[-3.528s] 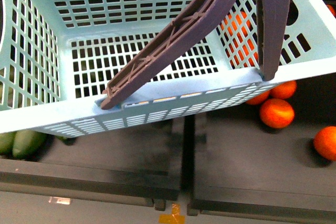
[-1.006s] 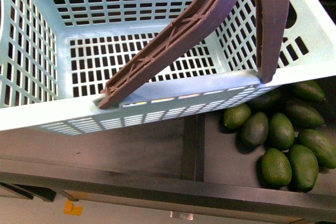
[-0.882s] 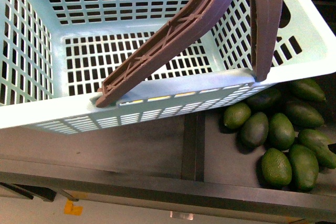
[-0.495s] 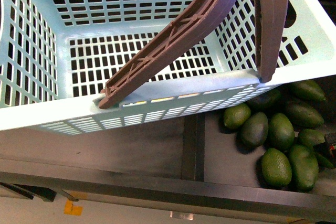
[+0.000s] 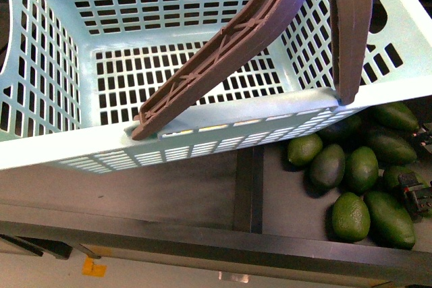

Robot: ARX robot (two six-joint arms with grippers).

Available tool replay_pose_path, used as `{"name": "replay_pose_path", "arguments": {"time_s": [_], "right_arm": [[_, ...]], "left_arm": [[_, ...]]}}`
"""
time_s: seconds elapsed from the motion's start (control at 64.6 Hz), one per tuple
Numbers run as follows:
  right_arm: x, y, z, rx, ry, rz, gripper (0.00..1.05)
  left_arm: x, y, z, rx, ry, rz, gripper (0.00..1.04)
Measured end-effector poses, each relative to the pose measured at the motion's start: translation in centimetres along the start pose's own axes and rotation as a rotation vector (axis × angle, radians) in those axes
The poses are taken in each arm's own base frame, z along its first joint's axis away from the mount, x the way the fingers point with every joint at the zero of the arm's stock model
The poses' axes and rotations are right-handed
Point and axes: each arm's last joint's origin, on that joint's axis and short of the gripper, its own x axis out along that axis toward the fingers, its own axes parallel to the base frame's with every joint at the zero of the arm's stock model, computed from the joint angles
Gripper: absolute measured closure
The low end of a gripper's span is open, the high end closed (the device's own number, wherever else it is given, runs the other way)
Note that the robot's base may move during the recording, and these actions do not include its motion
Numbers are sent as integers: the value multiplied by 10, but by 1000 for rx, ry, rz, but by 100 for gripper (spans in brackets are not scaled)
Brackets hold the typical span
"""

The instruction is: Pick mango and avocado into basket

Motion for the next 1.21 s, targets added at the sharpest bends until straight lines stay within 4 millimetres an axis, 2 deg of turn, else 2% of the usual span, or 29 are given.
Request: {"name": "replay_pose_path", "arguments": {"time_s": [0.34,0.712,0.959,1.207], "right_arm": [[13,-3,9,14,-1,-12,9],[29,5,22,11,-14,-15,9],[32,5,24,11,-8,-23,9],[33,5,24,11,-4,-27,38]], "left_arm": [[0,0,0,0,-2,2,91],[0,0,0,1,-2,2,91],[0,0,0,0,-2,2,91],[0,0,0,0,-2,2,91]]}}
